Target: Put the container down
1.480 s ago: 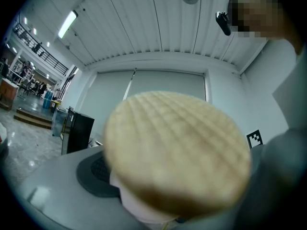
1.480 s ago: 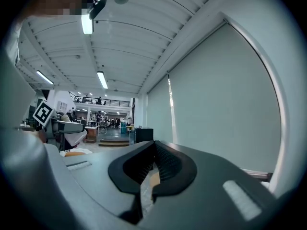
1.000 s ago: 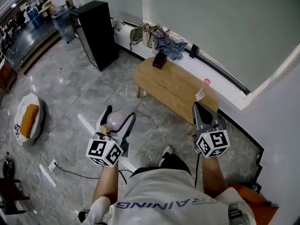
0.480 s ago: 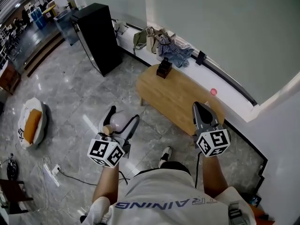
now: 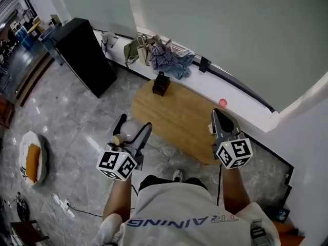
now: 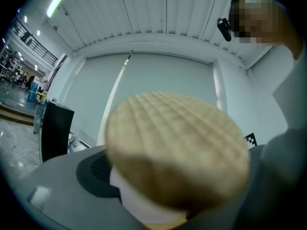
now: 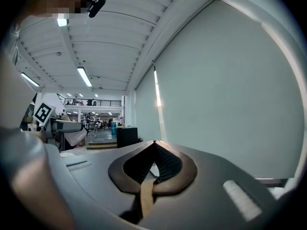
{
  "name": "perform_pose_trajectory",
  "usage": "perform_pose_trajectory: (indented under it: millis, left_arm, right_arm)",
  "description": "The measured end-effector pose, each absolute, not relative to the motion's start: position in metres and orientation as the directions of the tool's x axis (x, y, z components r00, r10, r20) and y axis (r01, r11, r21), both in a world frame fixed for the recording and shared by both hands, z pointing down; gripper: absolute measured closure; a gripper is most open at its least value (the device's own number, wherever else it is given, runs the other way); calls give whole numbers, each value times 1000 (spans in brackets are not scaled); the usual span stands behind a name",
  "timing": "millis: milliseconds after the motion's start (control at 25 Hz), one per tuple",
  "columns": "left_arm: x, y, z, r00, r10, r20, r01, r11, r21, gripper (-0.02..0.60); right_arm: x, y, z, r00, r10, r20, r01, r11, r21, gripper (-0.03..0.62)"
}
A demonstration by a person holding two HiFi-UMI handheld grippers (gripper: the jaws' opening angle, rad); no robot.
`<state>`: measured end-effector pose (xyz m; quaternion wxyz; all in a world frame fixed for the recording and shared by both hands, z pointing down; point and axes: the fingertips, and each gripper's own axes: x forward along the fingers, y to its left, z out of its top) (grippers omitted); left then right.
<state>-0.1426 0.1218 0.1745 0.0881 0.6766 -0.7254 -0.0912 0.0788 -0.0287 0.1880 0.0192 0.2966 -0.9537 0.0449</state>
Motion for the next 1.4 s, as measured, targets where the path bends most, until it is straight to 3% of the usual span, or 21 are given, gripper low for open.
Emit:
perform_pose_trajectory:
  millis: [360,800,1000,1400]
  left_arm:
    - [-143,-4,204,134,-989,70,-954,-110,278,155]
    - [-224,-150,266,396,-903,168,-900,-345,266,155]
    - [-242,-188,313,454,-856,247,-886,-403,231,155]
    - [-215,-223,439,472,-797,376,-880,-405,247,155]
  right_arm:
    - [109,-106,219,-688,-712,137,-725,681,-103,580]
    - [24,-186,255,-500,-836,227,-865,493,-91,580]
    - [-5,-204,297,-464,-835,297,-884,459,-90,580]
    - [3,-232,420,-471,-775,421,-881,436,-182,580]
